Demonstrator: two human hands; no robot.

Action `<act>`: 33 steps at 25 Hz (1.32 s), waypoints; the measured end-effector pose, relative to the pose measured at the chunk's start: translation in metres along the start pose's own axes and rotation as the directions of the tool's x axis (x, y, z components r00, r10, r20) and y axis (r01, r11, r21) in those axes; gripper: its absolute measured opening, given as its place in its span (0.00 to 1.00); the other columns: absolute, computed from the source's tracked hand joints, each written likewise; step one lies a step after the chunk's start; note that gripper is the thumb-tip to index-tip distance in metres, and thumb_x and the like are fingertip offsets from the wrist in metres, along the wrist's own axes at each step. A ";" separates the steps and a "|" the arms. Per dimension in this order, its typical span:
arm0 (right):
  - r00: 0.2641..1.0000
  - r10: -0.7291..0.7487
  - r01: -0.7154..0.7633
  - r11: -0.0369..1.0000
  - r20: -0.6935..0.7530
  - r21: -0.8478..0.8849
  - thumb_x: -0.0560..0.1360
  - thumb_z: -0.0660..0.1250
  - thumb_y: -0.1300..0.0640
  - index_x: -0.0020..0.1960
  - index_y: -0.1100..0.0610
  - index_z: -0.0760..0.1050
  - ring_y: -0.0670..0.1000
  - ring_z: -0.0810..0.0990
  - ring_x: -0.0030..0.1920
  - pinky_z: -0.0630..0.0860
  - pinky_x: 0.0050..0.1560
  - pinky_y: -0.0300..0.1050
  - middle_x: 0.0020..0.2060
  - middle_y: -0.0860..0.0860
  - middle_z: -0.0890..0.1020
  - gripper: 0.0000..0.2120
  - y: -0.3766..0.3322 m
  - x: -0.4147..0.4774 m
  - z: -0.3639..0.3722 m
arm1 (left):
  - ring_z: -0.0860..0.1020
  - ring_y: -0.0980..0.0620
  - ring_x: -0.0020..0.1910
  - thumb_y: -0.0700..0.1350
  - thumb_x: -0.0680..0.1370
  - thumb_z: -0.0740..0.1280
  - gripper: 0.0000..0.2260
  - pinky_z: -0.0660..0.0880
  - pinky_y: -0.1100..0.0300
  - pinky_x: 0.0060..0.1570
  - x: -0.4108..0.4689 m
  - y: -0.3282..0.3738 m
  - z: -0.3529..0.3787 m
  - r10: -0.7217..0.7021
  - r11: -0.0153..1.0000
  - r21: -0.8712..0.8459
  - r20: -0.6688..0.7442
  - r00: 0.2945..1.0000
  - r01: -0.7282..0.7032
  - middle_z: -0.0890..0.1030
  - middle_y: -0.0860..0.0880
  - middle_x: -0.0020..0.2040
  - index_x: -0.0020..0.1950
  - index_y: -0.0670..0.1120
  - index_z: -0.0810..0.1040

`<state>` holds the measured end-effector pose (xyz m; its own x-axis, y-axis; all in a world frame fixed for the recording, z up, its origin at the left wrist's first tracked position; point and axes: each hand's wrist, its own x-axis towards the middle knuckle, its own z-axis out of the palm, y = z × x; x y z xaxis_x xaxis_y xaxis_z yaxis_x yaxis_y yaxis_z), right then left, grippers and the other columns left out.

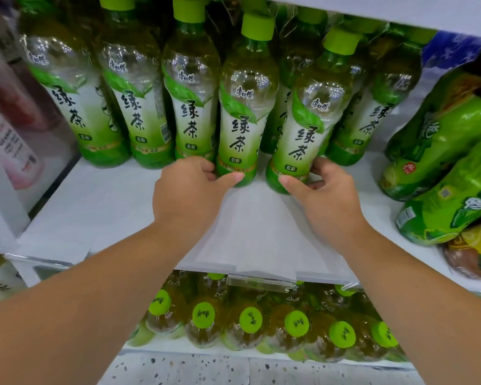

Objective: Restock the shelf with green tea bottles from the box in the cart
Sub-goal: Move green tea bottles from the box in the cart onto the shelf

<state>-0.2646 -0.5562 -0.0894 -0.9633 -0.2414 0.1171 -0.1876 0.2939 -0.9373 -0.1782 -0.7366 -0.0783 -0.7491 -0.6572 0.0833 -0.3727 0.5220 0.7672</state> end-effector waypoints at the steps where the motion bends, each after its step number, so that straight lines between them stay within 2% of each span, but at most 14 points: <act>1: 1.000 -0.012 0.012 1.000 -0.013 0.010 0.72 0.76 0.57 0.61 0.55 0.80 0.38 0.83 0.43 0.78 0.46 0.33 0.49 0.43 0.86 0.18 0.002 0.000 0.003 | 0.82 0.51 0.41 0.64 0.70 0.74 0.19 0.79 0.53 0.44 0.001 0.001 0.002 -0.010 1.000 0.012 -0.009 1.000 0.010 0.81 0.56 0.34 0.40 0.47 0.83; 3: 0.998 -0.051 0.049 0.997 -0.034 -0.066 0.73 0.75 0.52 0.62 0.49 0.78 0.34 0.78 0.36 0.72 0.39 0.27 0.47 0.38 0.84 0.18 0.004 -0.001 0.006 | 0.81 0.51 0.40 0.65 0.71 0.72 0.19 0.79 0.53 0.42 -0.001 0.000 0.006 -0.035 0.999 0.033 -0.031 0.999 0.036 0.83 0.55 0.35 0.39 0.49 0.83; 5: 0.997 -0.074 0.067 0.977 -0.030 -0.203 0.74 0.72 0.46 0.65 0.41 0.74 0.37 0.74 0.33 0.68 0.34 0.29 0.43 0.34 0.80 0.20 0.006 -0.003 0.005 | 0.81 0.53 0.40 0.67 0.72 0.70 0.18 0.78 0.55 0.41 -0.004 0.000 0.010 -0.052 0.997 0.049 -0.052 0.997 0.055 0.81 0.59 0.36 0.40 0.53 0.82; 7: 0.998 -0.054 0.047 0.961 -0.015 -0.274 0.74 0.70 0.44 0.67 0.39 0.71 0.42 0.72 0.34 0.69 0.37 0.36 0.40 0.36 0.78 0.22 0.010 -0.003 0.005 | 0.80 0.55 0.42 0.68 0.72 0.69 0.17 0.77 0.58 0.41 -0.007 -0.002 0.012 -0.054 0.997 0.059 -0.063 0.997 0.057 0.80 0.62 0.38 0.44 0.56 0.82; 9: 0.999 -0.028 0.022 0.953 -0.016 -0.303 0.74 0.70 0.45 0.69 0.41 0.70 0.43 0.72 0.35 0.70 0.40 0.41 0.42 0.38 0.78 0.24 0.013 -0.002 0.004 | 0.79 0.56 0.43 0.67 0.72 0.70 0.16 0.76 0.58 0.42 -0.009 -0.003 0.012 -0.048 0.997 0.060 -0.057 0.997 0.051 0.80 0.62 0.38 0.48 0.56 0.82; 13: 0.999 -0.025 0.011 0.943 -0.037 -0.333 0.73 0.70 0.42 0.69 0.42 0.67 0.42 0.74 0.37 0.72 0.42 0.43 0.51 0.38 0.79 0.26 0.015 0.000 0.006 | 0.79 0.55 0.43 0.64 0.74 0.70 0.13 0.72 0.58 0.39 -0.006 0.000 0.015 -0.028 0.992 0.119 -0.030 0.999 0.031 0.80 0.61 0.38 0.48 0.56 0.81; 19: 0.998 -0.059 0.048 0.927 -0.017 -0.373 0.75 0.67 0.40 0.71 0.38 0.67 0.44 0.73 0.34 0.76 0.40 0.44 0.47 0.43 0.82 0.25 0.019 0.001 0.007 | 0.78 0.50 0.40 0.64 0.75 0.68 0.16 0.71 0.58 0.38 -0.005 0.003 0.019 0.003 0.977 0.213 -0.039 0.999 0.006 0.79 0.56 0.36 0.43 0.53 0.81; 23: 0.998 -0.066 0.065 0.903 0.012 -0.424 0.77 0.63 0.41 0.74 0.37 0.62 0.50 0.76 0.40 0.74 0.41 0.46 0.42 0.46 0.79 0.27 0.021 0.002 0.008 | 0.77 0.49 0.36 0.64 0.77 0.65 0.18 0.68 0.59 0.32 -0.007 0.003 0.020 0.082 0.954 0.293 -0.044 0.996 -0.066 0.78 0.53 0.33 0.39 0.50 0.79; 27: 0.998 -0.055 0.066 0.875 0.035 -0.480 0.78 0.61 0.41 0.75 0.39 0.60 0.53 0.77 0.47 0.70 0.42 0.45 0.38 0.43 0.72 0.26 0.019 0.004 0.008 | 0.75 0.48 0.34 0.63 0.79 0.62 0.21 0.62 0.59 0.29 -0.008 0.002 0.020 0.131 0.927 0.360 -0.038 0.991 -0.109 0.76 0.51 0.30 0.36 0.48 0.76; 33: 0.996 -0.069 0.087 0.854 0.054 -0.514 0.79 0.59 0.41 0.77 0.42 0.58 0.53 0.74 0.52 0.68 0.43 0.46 0.43 0.45 0.75 0.27 0.020 0.005 0.008 | 0.75 0.48 0.33 0.63 0.79 0.63 0.21 0.64 0.59 0.29 -0.008 0.001 0.019 0.136 0.932 0.342 -0.022 0.991 -0.120 0.76 0.51 0.30 0.36 0.48 0.76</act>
<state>-0.2714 -0.5594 -0.1100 -0.9364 -0.3105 0.1638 -0.3424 0.7050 -0.6211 -0.1832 -0.7202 -0.0906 -0.7805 -0.5921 0.2005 -0.4449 0.7515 0.4872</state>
